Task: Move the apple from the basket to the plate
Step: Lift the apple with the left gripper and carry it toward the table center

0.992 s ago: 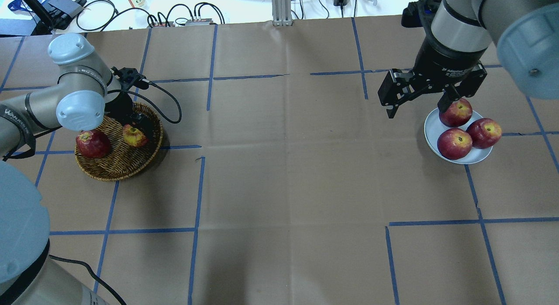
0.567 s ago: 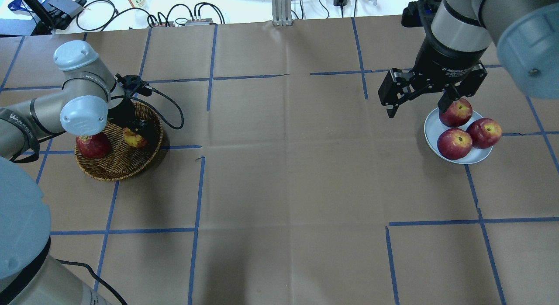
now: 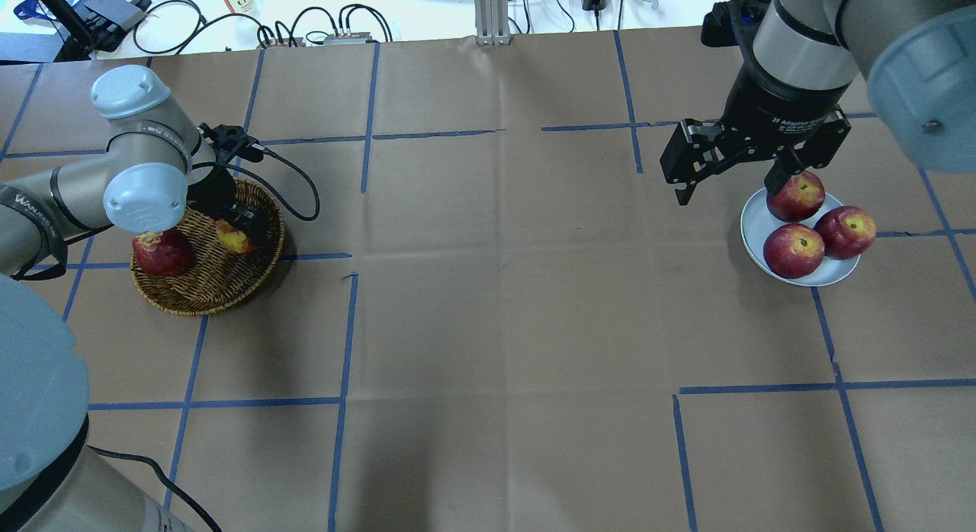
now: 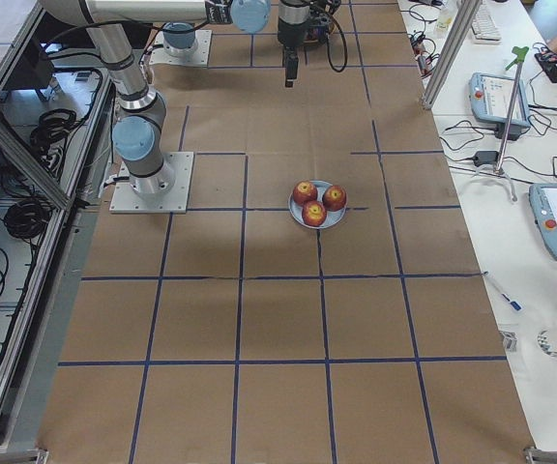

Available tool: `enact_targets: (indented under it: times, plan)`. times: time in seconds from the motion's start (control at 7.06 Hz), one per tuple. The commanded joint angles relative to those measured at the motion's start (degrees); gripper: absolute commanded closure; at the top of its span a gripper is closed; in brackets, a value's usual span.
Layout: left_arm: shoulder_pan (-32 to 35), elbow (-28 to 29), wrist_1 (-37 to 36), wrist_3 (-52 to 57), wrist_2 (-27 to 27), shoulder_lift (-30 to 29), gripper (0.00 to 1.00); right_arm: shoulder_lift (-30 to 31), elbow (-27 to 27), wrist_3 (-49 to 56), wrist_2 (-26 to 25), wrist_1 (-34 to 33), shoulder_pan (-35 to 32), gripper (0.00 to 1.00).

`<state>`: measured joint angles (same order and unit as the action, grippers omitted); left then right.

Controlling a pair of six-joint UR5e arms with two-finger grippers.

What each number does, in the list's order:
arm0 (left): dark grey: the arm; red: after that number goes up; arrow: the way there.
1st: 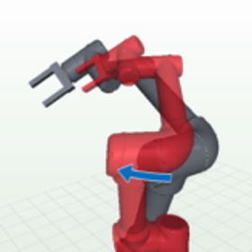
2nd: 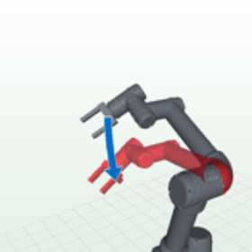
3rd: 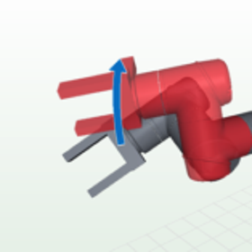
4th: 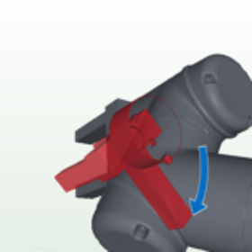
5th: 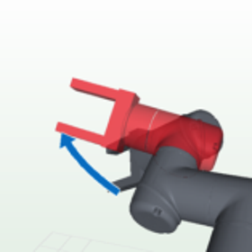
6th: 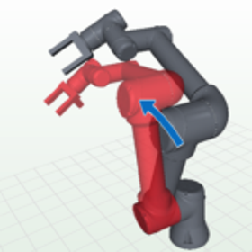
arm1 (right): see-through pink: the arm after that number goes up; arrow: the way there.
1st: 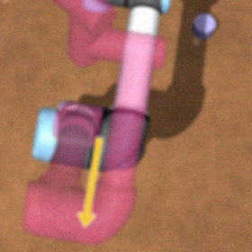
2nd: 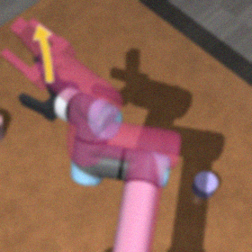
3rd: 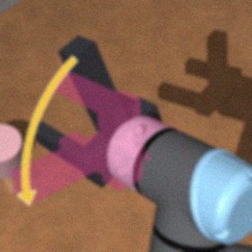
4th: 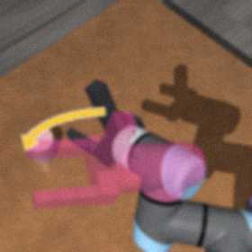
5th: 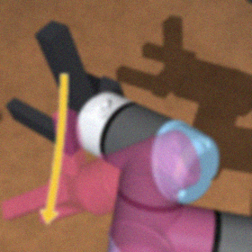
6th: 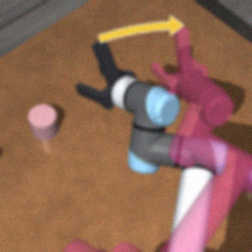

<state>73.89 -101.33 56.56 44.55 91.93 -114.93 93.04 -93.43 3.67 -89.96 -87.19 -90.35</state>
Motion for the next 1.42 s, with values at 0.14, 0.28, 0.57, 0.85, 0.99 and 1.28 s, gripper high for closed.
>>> enact_targets:
  times: [0.14, 0.28, 0.57, 0.85, 0.99, 1.28]
  plan:
    - [8.3, 1.7, 3.9, -10.9, -0.5, 6.8, 0.66, 0.0, 0.0, 0.3, -0.2, -0.2, 0.1, 0.00]
    - [15.2, 1.7, 4.0, -21.5, -0.2, 7.3, 0.65, 0.0, 0.0, 0.4, -0.3, -0.2, 0.1, 0.00]
    - [26.1, 3.8, 3.1, -40.3, -1.2, 3.4, 0.65, 0.0, 0.0, 0.5, -0.4, -0.4, 0.1, 0.00]
    - [32.9, 9.4, 3.1, -46.1, -1.1, -3.1, 0.65, 0.0, 0.0, 0.6, -0.3, -0.6, 0.1, 0.00]
    - [34.5, 10.8, 2.9, -46.6, -1.4, -4.8, 0.65, 0.0, 0.0, 0.6, -0.4, -0.6, 0.1, 0.00]
    - [35.1, 10.9, -2.2, -46.5, -4.6, -8.8, 0.64, -0.1, 0.0, 0.6, -0.3, -0.6, 0.1, 0.00]
